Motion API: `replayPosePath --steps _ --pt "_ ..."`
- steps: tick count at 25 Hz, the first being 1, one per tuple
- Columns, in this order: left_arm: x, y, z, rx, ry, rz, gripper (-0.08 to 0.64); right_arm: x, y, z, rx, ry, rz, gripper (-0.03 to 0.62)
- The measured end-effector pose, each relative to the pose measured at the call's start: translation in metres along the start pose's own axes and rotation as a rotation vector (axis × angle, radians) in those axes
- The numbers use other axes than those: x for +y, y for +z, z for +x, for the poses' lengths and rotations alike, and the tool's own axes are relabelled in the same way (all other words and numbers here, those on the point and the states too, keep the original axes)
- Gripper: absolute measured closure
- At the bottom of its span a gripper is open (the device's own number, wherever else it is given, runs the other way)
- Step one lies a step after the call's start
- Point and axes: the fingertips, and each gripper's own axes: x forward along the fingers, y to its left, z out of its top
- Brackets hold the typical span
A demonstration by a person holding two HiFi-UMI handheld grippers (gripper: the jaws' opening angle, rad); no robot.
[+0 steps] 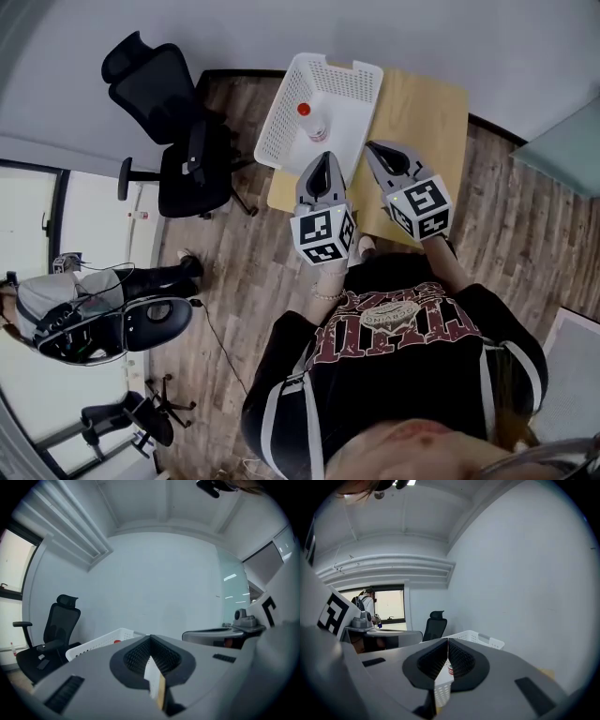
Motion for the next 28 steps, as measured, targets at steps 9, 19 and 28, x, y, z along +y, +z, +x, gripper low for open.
replayPosePath --steps 9,19,28 --pt "0.033 -0.012 0.029 0.035 0.003 -0.011 0.512 -0.006 -0.008 0.046 0.030 0.004 0.003 0.574" --pt "0.049 -0.029 0.047 0.087 -0.016 -0.034 0.512 -0.011 -0.016 0.087 0.084 0.009 -0.042 0.573" --pt "0.061 -0.048 0.053 0.127 -0.003 -0.085 0.512 -0.010 -0.016 0.123 0.131 0.059 -0.086 0.572"
